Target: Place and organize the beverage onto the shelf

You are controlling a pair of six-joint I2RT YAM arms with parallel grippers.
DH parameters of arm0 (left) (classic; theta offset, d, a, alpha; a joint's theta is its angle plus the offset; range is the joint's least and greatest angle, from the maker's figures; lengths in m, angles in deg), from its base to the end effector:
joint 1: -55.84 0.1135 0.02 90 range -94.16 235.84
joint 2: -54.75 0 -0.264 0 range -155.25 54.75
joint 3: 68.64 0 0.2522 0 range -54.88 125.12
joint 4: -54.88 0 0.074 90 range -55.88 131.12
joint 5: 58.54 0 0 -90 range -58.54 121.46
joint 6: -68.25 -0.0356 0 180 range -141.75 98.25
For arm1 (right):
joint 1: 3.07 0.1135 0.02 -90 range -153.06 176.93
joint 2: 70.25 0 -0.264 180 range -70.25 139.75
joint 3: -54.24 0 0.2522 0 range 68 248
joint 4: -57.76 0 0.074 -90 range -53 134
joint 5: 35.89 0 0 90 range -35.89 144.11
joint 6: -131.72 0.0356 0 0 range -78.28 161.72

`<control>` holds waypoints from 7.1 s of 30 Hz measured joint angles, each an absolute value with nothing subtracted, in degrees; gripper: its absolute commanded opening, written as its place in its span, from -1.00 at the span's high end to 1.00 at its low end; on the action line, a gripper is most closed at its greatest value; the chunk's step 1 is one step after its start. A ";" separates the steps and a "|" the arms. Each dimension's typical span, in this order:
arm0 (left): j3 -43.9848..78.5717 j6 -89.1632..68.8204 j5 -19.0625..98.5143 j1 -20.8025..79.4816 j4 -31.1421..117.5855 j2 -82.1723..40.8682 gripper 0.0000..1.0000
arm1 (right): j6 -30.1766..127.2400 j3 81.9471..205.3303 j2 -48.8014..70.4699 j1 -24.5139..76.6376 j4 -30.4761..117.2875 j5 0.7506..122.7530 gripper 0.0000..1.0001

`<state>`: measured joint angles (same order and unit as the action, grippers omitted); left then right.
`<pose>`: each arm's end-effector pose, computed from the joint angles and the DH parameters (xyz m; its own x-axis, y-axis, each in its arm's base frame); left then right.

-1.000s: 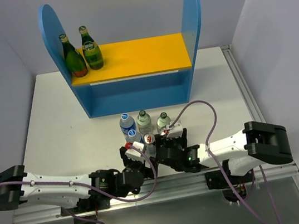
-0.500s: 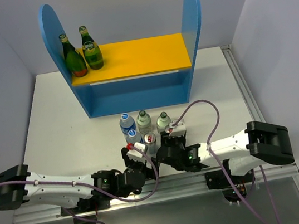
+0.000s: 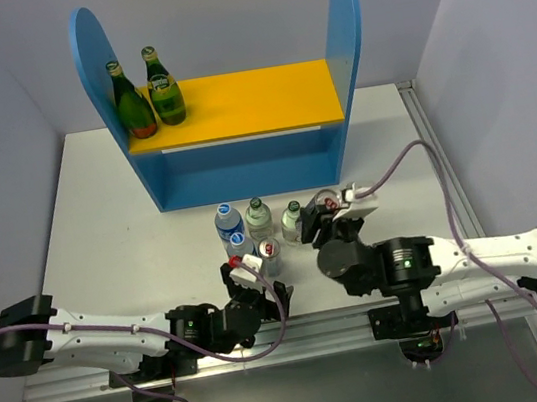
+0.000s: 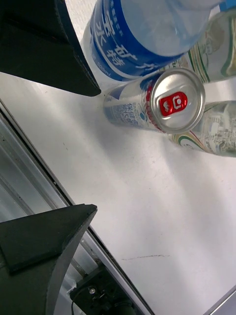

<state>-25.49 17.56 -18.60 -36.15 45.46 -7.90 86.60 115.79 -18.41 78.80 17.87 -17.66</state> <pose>0.0196 -0.2220 0.2170 -0.4082 -0.0368 -0.9121 0.5251 0.8079 -0.2676 0.0588 0.1725 0.3208 -0.1870 0.2521 -0.9495 -0.0870 0.9585 0.2716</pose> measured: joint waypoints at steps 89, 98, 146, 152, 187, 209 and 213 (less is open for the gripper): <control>-13.05 26.54 -20.98 -20.15 48.41 -34.80 -0.99 | 61.64 125.59 -9.08 41.21 34.61 18.52 -1.00; -10.04 33.62 -24.43 -19.18 40.34 -37.51 -0.99 | 62.10 124.69 -10.02 41.21 34.50 18.52 -1.00; 22.25 9.36 -22.90 -24.04 20.45 -21.47 0.99 | 63.80 116.30 -27.24 41.32 31.66 16.11 -0.94; 36.41 -7.99 -9.27 -5.50 27.56 -29.49 0.99 | 63.83 116.10 -27.96 41.34 31.07 16.07 -0.93; 60.28 -16.36 23.98 13.21 32.32 -61.10 -0.72 | 63.76 113.30 -33.41 41.34 30.24 14.65 -0.94; 41.33 -0.12 -8.41 -5.46 21.96 -29.21 -0.71 | 63.80 111.47 -33.45 41.34 30.68 14.71 -0.94; 36.52 20.90 -16.74 -7.16 6.88 -20.71 -0.83 | 63.85 110.66 -34.04 41.34 30.88 15.35 -0.94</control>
